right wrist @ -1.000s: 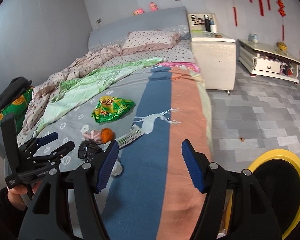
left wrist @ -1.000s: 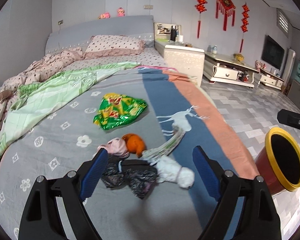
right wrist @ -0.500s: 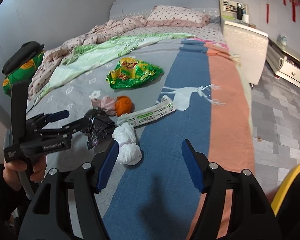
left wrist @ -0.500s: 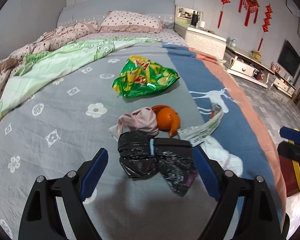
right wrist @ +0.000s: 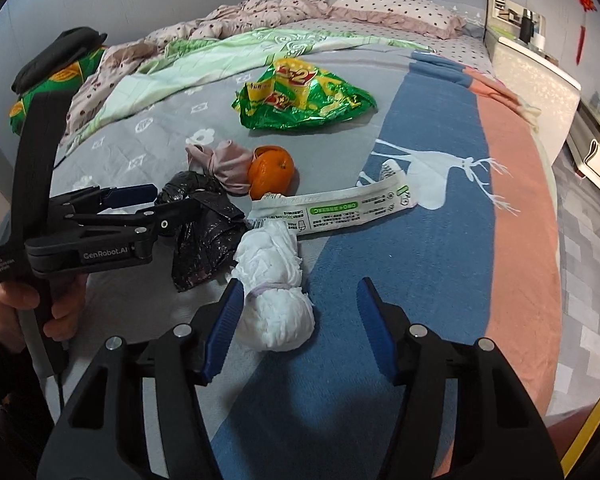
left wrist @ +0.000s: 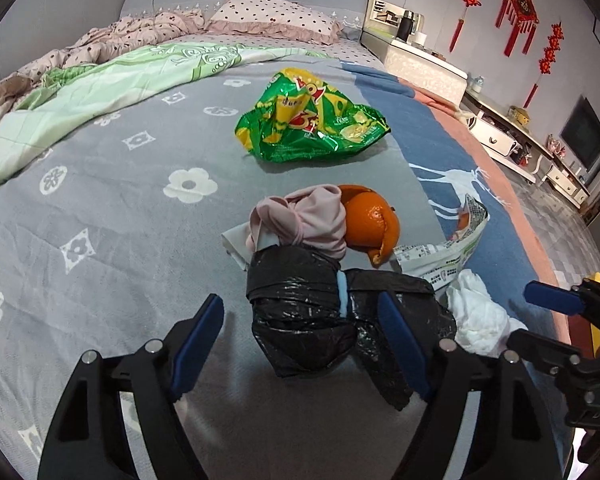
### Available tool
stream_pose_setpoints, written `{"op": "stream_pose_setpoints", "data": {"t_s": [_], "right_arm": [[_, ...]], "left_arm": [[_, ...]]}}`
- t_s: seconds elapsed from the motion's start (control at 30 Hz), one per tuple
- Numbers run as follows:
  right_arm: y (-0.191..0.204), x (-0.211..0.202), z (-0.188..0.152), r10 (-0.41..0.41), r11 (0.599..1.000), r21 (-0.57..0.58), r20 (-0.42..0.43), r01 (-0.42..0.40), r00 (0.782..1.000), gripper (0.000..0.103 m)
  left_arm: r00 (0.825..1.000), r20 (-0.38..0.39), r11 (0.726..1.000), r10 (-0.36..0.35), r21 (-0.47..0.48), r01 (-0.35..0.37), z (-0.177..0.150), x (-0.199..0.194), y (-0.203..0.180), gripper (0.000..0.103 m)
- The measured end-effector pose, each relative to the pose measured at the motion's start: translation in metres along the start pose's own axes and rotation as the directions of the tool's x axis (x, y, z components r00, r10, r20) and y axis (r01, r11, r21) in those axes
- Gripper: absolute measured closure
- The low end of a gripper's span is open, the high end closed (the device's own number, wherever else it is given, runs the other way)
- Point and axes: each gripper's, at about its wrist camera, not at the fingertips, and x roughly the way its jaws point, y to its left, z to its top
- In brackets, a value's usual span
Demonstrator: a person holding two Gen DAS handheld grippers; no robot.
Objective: Collect trash
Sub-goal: 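Grasp the black plastic bag with the left tool while the right tool grasps the white tissue bundle, then carry the black bag and tissue bundle over the yellow bin and open both tools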
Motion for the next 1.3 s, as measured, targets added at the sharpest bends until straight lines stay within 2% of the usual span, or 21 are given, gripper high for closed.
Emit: {"op": "stream_pose_setpoints", "data": {"t_s": [0.13, 0.3, 0.63, 0.67, 1.0, 1.3], "right_arm": [[0.002, 0.013, 0.003, 0.011, 1.0, -0.016, -0.023, -0.011, 1.0, 0.052], [0.013, 0.022, 0.003, 0.018, 0.998, -0.064, -0.045, -0.021, 0.999, 0.062], [0.02, 0.026, 0.001, 0.044, 0.997, -0.062, -0.065, -0.048, 0.997, 0.073], [0.02, 0.025, 0.001, 0.045, 0.997, -0.06, -0.062, -0.049, 0.997, 0.074], [0.016, -0.007, 0.002, 0.037, 0.999, -0.029, 0.0, -0.037, 0.999, 0.075], [0.008, -0.051, -0.002, 0.013, 1.0, 0.017, 0.072, -0.014, 0.997, 0.075]], "left_arm": [[1.0, -0.001, 1.0, -0.023, 0.01, 0.023, -0.002, 0.003, -0.002, 0.042], [1.0, 0.005, 0.999, -0.03, 0.026, 0.03, -0.002, 0.003, -0.008, 0.054], [0.999, 0.009, 0.999, -0.035, 0.022, 0.034, -0.002, 0.003, -0.006, 0.068], [0.999, 0.009, 0.999, -0.033, 0.023, 0.033, -0.002, 0.002, -0.006, 0.072], [0.999, 0.026, 0.999, -0.031, 0.029, 0.03, 0.001, -0.015, -0.005, 0.082], [0.997, 0.071, 0.998, -0.034, 0.056, 0.03, 0.001, -0.046, -0.013, 0.087]]}}
